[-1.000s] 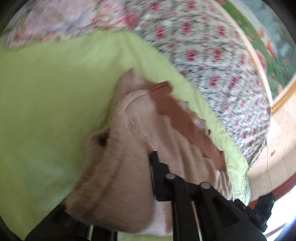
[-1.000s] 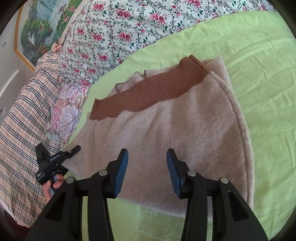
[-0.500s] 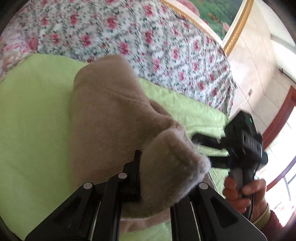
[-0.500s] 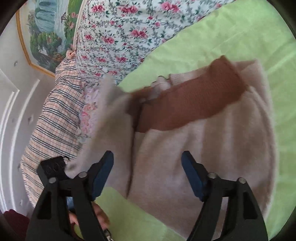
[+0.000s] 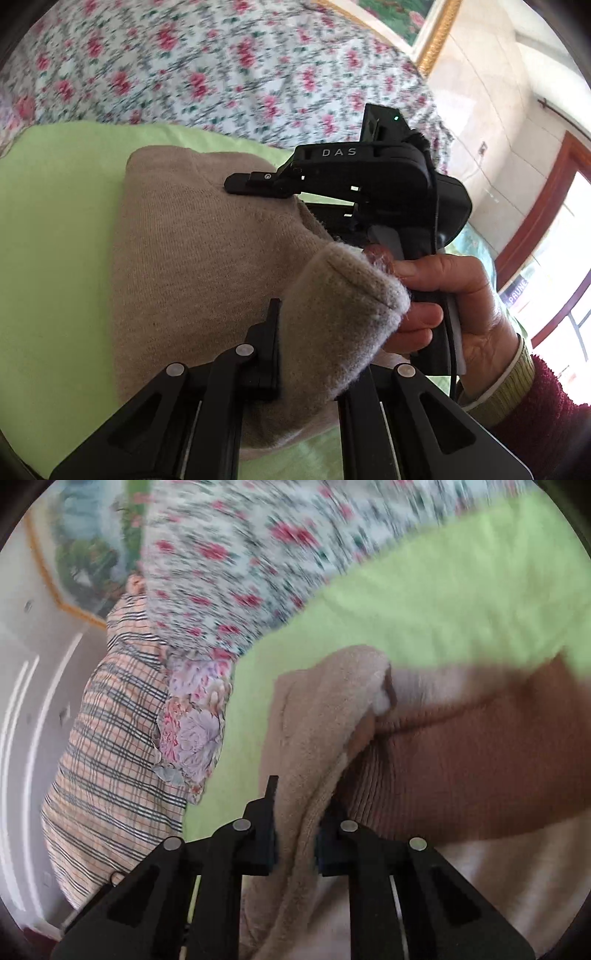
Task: Fold small clothes
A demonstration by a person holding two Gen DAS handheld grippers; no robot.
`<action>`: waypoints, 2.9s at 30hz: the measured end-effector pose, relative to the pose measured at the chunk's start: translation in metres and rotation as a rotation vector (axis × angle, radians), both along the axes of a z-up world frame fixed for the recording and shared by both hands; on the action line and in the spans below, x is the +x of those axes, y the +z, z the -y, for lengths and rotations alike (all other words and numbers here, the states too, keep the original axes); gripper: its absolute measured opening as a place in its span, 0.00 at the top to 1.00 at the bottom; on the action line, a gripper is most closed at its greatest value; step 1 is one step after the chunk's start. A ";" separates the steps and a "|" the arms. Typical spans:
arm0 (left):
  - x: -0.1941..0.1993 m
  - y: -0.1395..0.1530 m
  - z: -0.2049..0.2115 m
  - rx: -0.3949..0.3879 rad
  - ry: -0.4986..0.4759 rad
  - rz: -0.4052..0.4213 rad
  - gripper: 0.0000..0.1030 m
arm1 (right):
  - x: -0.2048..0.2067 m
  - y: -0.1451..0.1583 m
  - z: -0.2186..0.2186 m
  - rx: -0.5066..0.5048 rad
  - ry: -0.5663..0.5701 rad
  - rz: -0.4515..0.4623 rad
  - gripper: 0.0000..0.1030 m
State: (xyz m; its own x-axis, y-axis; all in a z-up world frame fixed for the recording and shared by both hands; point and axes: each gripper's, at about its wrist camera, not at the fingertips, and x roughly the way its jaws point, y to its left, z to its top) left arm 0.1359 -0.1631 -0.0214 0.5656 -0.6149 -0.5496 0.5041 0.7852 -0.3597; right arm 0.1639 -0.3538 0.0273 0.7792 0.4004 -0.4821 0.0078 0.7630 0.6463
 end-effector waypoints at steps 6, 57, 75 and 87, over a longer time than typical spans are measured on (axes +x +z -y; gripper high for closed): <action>-0.005 -0.010 0.067 0.029 -0.120 -0.023 0.93 | -0.049 -0.001 0.038 -0.171 -0.095 -0.058 0.84; 0.114 -0.078 -0.007 -0.098 -0.108 -0.412 0.43 | -0.097 -0.068 0.065 -0.094 -0.220 -0.186 0.63; 0.041 -0.015 -0.159 -0.033 0.041 -0.267 0.54 | -0.045 -0.067 -0.088 -0.099 0.027 -0.072 0.71; 0.053 -0.022 -0.202 -0.077 0.144 -0.254 0.28 | -0.046 -0.044 -0.084 -0.285 -0.141 -0.107 0.39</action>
